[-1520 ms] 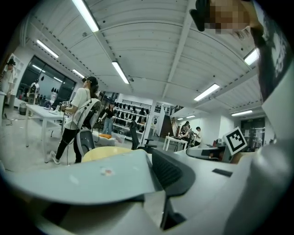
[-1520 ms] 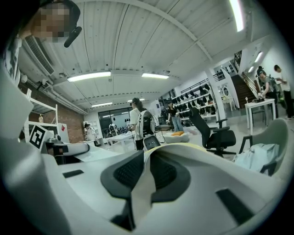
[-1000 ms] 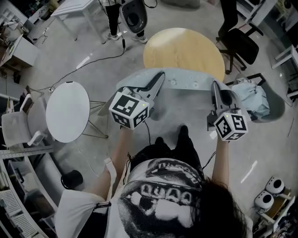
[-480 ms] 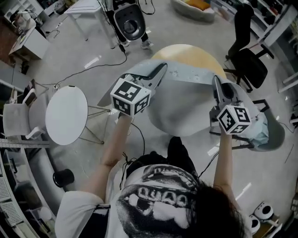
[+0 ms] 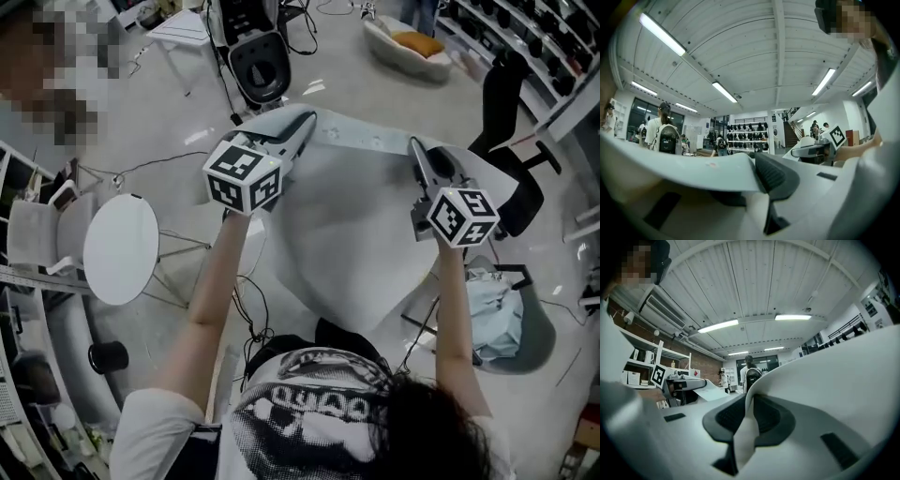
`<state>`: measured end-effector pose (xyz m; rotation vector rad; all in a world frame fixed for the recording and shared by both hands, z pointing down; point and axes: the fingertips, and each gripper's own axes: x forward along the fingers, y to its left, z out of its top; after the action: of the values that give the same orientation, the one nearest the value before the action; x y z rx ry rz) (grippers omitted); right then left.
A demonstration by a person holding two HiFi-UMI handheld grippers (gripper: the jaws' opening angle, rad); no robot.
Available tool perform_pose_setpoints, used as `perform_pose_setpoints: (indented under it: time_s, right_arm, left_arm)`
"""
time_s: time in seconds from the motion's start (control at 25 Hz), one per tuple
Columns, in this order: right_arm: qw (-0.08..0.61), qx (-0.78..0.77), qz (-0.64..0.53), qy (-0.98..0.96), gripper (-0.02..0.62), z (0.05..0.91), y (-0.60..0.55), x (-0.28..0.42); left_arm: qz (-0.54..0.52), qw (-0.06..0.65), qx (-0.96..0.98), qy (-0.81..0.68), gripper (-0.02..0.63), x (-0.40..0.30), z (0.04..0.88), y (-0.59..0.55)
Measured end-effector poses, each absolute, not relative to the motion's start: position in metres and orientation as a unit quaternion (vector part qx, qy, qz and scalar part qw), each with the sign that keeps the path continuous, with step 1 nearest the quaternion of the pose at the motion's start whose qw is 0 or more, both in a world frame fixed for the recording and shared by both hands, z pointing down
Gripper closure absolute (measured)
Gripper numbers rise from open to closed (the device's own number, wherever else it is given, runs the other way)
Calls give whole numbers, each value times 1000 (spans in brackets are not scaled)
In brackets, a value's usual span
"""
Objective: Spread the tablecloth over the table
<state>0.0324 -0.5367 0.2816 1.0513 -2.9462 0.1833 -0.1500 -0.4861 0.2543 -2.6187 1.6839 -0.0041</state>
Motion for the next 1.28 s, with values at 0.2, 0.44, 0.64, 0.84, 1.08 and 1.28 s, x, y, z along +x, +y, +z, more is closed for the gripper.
perform_pose_setpoints:
  time_s: [0.2,0.44,0.64,0.84,1.08,1.28]
  right_arm:
    - [-8,299,51,-953,545,253,-608,5]
    - [-11,267,23,-963,546,217,-674,-27]
    - [-23,259,-6,-966,545,175,-720,-44]
    - [-47,260,-36,-964,545,127,-757,-58]
    - [-57,276,-135,-950,548,65,-773,-59]
    - [-45,288,-205,-934,549,43,-765,-52]
  left_arm:
    - [9,37,-819,572,543,-173,222,-544]
    - [21,45,-801,597,541,-201,186,-599]
    - [37,58,-795,603,541,-216,145,-635]
    - [33,104,-779,617,538,-224,98,-657]
    - [51,135,-771,620,534,-225,60,-673]
    - [81,133,-768,621,532,-220,58,-673]
